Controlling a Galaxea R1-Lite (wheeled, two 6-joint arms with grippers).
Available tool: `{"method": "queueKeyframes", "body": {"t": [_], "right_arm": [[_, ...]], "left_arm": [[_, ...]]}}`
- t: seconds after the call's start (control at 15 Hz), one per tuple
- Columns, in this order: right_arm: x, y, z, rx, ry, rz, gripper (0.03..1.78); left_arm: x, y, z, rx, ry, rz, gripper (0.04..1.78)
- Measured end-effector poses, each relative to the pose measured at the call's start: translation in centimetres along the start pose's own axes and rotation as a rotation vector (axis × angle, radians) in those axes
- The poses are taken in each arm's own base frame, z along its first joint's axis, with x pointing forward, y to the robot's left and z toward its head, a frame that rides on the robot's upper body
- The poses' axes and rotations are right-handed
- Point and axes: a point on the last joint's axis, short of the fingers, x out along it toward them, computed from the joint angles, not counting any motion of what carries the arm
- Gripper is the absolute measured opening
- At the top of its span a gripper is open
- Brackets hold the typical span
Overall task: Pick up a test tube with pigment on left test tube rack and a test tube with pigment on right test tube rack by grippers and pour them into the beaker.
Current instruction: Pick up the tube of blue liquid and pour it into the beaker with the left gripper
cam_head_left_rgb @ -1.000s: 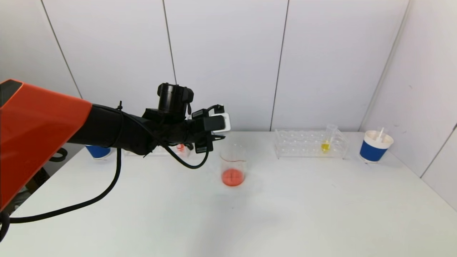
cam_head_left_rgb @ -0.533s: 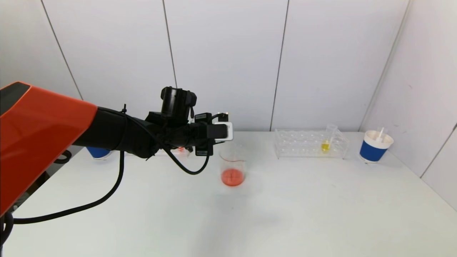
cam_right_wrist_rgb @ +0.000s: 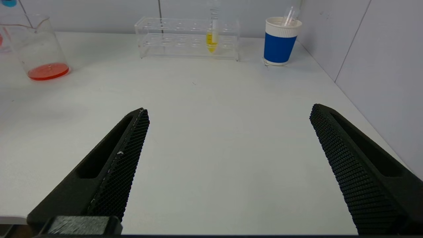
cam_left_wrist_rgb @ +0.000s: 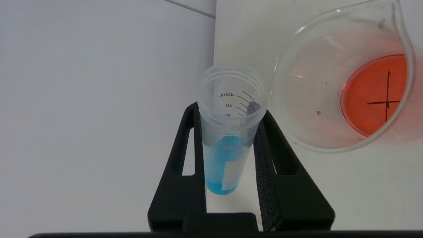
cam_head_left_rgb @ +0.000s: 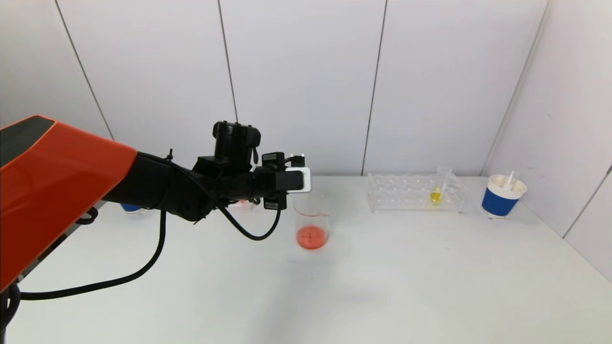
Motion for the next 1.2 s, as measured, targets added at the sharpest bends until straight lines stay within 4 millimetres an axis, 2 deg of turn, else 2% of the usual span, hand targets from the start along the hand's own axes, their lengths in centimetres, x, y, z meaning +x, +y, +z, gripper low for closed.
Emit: {"method": "queueKeyframes", "body": {"t": [0.67, 1.2], "right_arm": [[0.0, 0.0, 0.0, 0.0, 0.0, 0.0, 1.77], [0.0, 0.0, 0.0, 0.0, 0.0, 0.0, 1.77]], "left_arm": [[0.9, -0.6, -1.0, 0.007, -0.133, 0.082, 0.44], [-0.7, -1.4, -2.8, 0.104, -0.149, 0.068, 0.44]]}}
